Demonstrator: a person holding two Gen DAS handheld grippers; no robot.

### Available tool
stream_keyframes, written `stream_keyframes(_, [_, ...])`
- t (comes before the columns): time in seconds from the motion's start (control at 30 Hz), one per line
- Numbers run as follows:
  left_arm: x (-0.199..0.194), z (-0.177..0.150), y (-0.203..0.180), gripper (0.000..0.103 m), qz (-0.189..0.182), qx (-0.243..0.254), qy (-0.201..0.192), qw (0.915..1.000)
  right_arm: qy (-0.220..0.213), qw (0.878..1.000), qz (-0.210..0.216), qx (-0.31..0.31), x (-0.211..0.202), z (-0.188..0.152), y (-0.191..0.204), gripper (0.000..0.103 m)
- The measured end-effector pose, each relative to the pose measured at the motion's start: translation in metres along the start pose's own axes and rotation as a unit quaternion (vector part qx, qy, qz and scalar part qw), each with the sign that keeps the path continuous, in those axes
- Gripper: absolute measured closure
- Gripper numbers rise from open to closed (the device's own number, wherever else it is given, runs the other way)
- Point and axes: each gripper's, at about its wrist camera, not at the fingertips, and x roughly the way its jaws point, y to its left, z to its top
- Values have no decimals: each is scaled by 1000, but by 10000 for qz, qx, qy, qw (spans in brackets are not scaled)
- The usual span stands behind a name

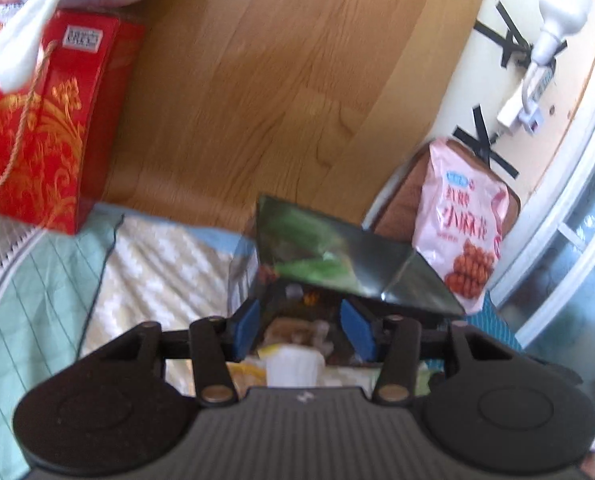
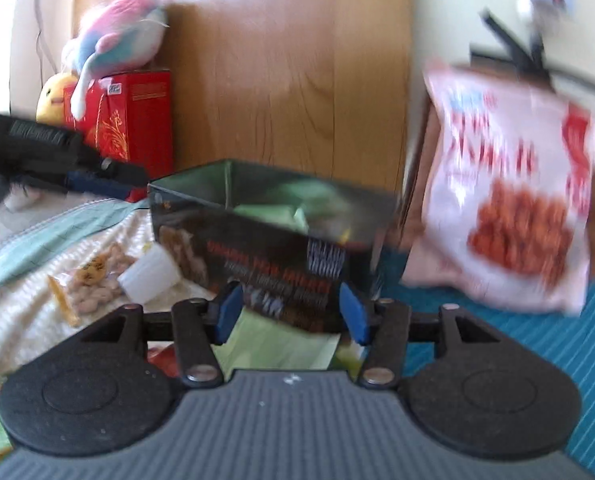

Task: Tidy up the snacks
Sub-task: 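Lift the green packet into the black tin box and release it, then grasp the small white plastic cup with the left tool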

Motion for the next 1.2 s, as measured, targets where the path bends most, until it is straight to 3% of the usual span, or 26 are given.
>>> stream_keyframes(0.2, [6,-8,4,57,-242,-360,222,9988,381,9947,898,317,21,10,34,47])
stream_keyframes(0.4, [29,-16,4,57,195,-194,677,9973,889,9853,1250,745,61,18,56,51])
stream_keyframes(0.6, [43,-20,4,60,99,-164,717,9972,1138,9744,1433,1307,82,18,52,54])
stream_keyframes(0.8, [40,-25,-2,65,-84,-56,782,9969,1039,9832,1185,917,69,16,61,58])
stream_keyframes(1.03, [23,-46,-46,65,-500,359,941,9937,621,9963,576,168,1,-6,72,59])
stream_keyframes(1.2, [6,-69,-74,66,-704,488,1064,9906,483,9974,462,272,-42,-29,63,59])
